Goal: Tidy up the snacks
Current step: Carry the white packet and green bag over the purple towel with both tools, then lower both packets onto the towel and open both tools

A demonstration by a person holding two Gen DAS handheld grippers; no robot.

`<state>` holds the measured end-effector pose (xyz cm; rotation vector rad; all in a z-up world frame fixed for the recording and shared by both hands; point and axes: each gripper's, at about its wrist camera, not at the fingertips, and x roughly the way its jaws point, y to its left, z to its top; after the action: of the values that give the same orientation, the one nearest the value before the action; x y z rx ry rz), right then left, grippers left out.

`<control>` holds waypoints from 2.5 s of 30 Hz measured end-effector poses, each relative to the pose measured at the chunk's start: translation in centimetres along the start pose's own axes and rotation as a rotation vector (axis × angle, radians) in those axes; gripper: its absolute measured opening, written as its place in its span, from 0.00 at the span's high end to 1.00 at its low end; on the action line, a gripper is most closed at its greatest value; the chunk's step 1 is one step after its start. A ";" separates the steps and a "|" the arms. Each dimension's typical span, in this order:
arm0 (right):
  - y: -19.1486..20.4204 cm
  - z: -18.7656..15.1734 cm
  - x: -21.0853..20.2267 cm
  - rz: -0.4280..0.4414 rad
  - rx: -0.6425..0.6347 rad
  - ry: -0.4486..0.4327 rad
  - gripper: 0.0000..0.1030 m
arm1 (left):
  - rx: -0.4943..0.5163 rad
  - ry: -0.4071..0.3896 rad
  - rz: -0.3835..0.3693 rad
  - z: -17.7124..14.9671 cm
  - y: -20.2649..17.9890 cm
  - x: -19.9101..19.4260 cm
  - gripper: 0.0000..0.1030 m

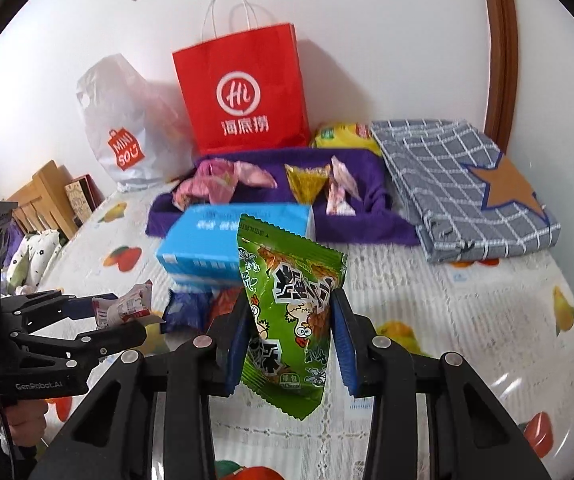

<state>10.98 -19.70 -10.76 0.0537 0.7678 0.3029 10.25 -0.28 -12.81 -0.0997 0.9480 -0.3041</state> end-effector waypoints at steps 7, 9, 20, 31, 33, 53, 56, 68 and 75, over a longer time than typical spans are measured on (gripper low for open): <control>0.2 3.0 -0.2 0.026 -0.059 -0.021 0.63 | 0.004 -0.020 0.003 2.1 -0.2 -0.9 0.44; 0.0 3.9 -0.2 0.023 -0.077 -0.025 0.63 | -0.002 -0.021 -0.001 2.6 -0.1 -0.9 0.44; -0.2 8.8 1.5 0.026 -0.063 -0.060 0.64 | -0.027 -0.041 0.006 7.5 1.0 -0.9 0.44; 0.9 14.2 5.2 0.020 -0.063 -0.062 0.64 | -0.043 -0.082 0.034 13.1 3.7 -0.5 0.44; 1.1 15.4 6.1 0.021 -0.067 -0.066 0.64 | -0.051 -0.079 0.026 14.1 4.3 0.0 0.44; -0.1 21.0 12.4 0.030 -0.029 -0.080 0.64 | -0.045 -0.102 0.080 22.4 6.4 4.7 0.44; -0.6 20.9 14.3 0.027 -0.017 -0.044 0.64 | -0.048 -0.105 0.101 22.4 7.2 6.0 0.44; -2.6 19.2 19.7 -0.032 -0.033 0.080 0.64 | -0.140 0.010 0.083 21.3 11.7 10.4 0.44; -1.9 18.3 21.9 -0.028 -0.063 0.156 0.64 | -0.129 0.022 0.084 21.2 11.3 10.7 0.44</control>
<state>38.98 -14.06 -12.70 -0.0407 0.9124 0.3070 35.64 6.25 -11.30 -0.1742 0.9904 -0.1668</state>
